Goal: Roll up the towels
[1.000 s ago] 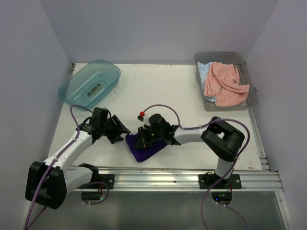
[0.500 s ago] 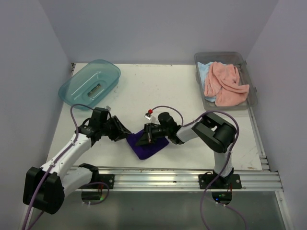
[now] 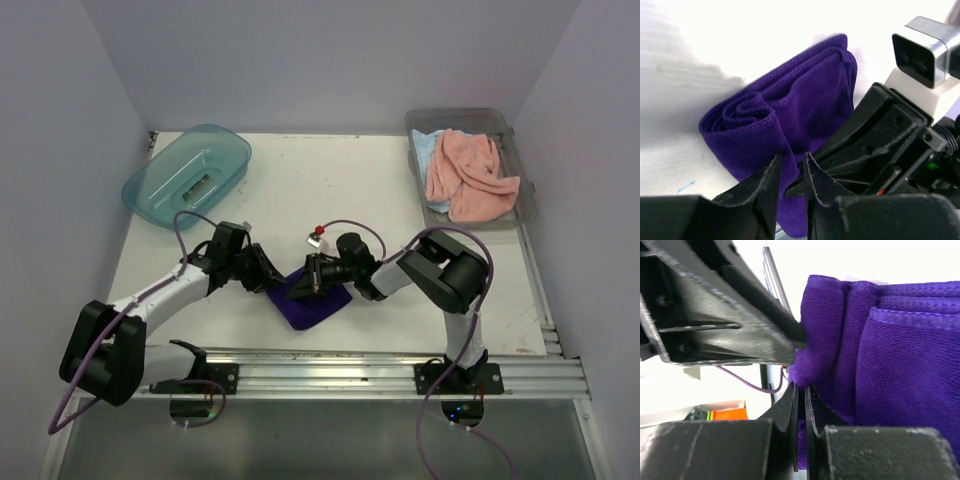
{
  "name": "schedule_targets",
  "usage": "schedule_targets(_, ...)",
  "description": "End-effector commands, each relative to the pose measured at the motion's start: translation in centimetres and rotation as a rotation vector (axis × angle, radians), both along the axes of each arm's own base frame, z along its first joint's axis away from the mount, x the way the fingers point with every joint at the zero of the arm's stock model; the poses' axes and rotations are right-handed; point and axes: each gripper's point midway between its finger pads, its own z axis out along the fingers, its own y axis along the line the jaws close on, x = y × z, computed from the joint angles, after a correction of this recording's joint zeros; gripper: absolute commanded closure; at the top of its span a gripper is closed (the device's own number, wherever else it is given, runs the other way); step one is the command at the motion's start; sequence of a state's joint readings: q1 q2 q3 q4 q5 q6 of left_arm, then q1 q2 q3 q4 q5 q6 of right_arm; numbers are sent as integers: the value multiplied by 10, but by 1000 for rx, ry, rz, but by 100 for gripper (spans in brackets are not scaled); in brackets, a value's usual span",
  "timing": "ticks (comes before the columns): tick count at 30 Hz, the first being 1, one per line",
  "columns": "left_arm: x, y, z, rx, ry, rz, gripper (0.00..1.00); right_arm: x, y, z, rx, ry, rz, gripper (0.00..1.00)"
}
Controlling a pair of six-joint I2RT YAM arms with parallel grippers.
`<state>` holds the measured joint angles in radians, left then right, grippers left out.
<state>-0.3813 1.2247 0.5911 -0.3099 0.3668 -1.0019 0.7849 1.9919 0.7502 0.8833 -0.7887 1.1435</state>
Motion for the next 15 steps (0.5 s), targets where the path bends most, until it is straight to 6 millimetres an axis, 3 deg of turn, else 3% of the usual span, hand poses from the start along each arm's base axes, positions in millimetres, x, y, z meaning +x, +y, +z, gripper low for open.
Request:
schedule_targets(1, 19, -5, -7, 7, -70, -15, 73, 1, -3, 17, 25, -57, 8, 100)
schedule_targets(2, 19, -6, -11, 11, -59, -22, 74, -1, -6, 11, -13, -63, 13, 91)
schedule_targets(3, 17, -6, -22, 24, -23, -28, 76, 3, -7, 21, -17, -103, -9, 70)
schedule_targets(6, 11, -6, -33, 37, 14, -42, 76, 3, -22, 16, -138, -168, -14, 47)
schedule_targets(7, 9, -5, -35, 39, 24, -42, 77, 6, -24, 29, -155, -226, -37, 40)
schedule_targets(8, 7, -5, -37, 41, 29, -42, 76, 4, -33, 22, -223, -246, -24, 39)
schedule_targets(11, 3, -4, -39, 40, 41, -42, 76, -2, -44, 29, -309, -295, -16, 37)
schedule_targets(15, 0, -4, -40, 39, 45, -47, 77, -15, -46, 28, -362, -356, 37, 39)
